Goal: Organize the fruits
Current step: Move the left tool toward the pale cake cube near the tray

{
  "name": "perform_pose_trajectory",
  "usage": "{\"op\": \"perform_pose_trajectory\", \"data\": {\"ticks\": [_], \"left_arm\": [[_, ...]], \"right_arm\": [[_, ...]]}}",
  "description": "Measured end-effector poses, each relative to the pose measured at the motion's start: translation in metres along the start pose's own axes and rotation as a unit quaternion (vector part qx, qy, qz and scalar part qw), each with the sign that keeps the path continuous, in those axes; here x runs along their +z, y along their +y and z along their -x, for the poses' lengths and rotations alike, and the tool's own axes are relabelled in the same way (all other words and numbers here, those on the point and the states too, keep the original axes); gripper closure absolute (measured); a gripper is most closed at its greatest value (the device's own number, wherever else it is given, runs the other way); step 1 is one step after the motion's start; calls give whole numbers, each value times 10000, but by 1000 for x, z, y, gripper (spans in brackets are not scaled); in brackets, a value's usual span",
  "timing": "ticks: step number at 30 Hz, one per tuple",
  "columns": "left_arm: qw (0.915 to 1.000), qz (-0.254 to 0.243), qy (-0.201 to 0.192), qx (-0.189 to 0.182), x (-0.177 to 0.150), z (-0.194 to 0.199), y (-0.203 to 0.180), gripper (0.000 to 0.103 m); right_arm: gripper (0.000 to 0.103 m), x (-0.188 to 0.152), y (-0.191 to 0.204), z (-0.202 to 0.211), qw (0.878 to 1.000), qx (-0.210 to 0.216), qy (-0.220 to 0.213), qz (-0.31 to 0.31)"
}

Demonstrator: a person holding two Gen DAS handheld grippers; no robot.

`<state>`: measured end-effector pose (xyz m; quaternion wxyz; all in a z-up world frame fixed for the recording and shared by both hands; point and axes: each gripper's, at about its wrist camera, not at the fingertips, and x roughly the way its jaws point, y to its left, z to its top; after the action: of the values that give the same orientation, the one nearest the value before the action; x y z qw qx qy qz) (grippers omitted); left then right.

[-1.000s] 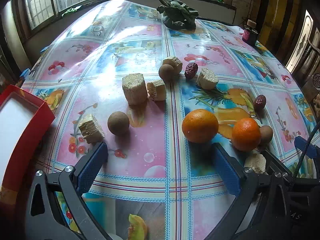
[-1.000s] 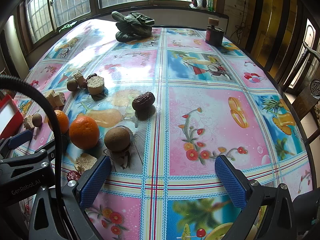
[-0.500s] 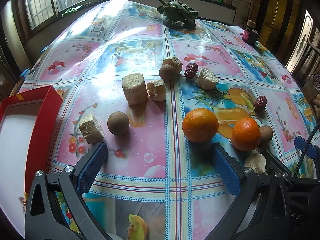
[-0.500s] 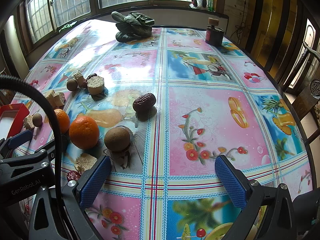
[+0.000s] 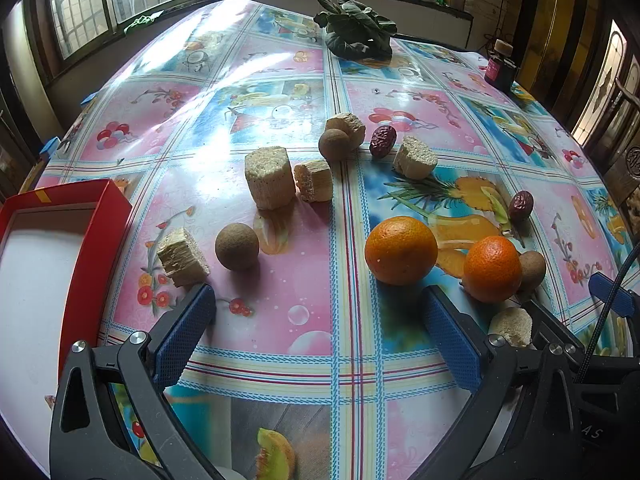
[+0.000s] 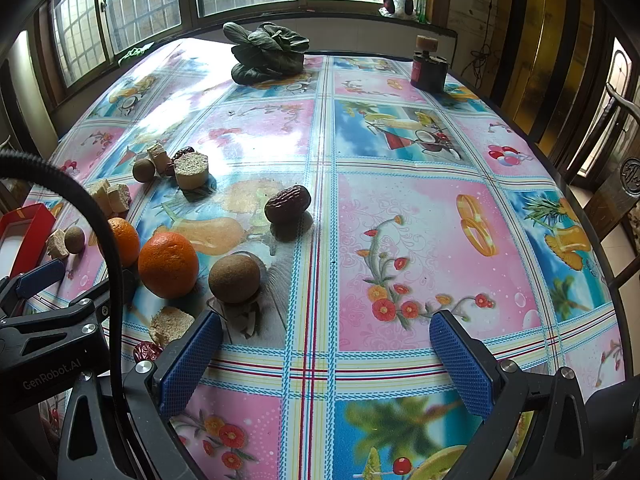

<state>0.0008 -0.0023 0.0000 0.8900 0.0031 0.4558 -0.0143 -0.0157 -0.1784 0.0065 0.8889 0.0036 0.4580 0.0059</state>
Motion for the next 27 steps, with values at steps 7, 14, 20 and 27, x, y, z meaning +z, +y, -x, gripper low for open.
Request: {"op": "perform_pose_trajectory", "data": {"ticks": [7, 14, 20, 27], "left_arm": [[10000, 0, 1, 0, 0, 0, 0, 0], [9970, -515, 470, -336, 1, 3, 3, 1], [9948, -653, 315, -711, -12, 32, 26, 1], [9887, -860, 214, -1209, -21, 61, 39, 1]], "right_arm": [[0, 0, 0, 0, 10000, 0, 0, 0], [2, 0, 0, 3, 9999, 56, 23, 121], [11, -14, 1, 39, 9986, 124, -256, 436], [11, -22, 3, 60, 9962, 434, -475, 592]]}}
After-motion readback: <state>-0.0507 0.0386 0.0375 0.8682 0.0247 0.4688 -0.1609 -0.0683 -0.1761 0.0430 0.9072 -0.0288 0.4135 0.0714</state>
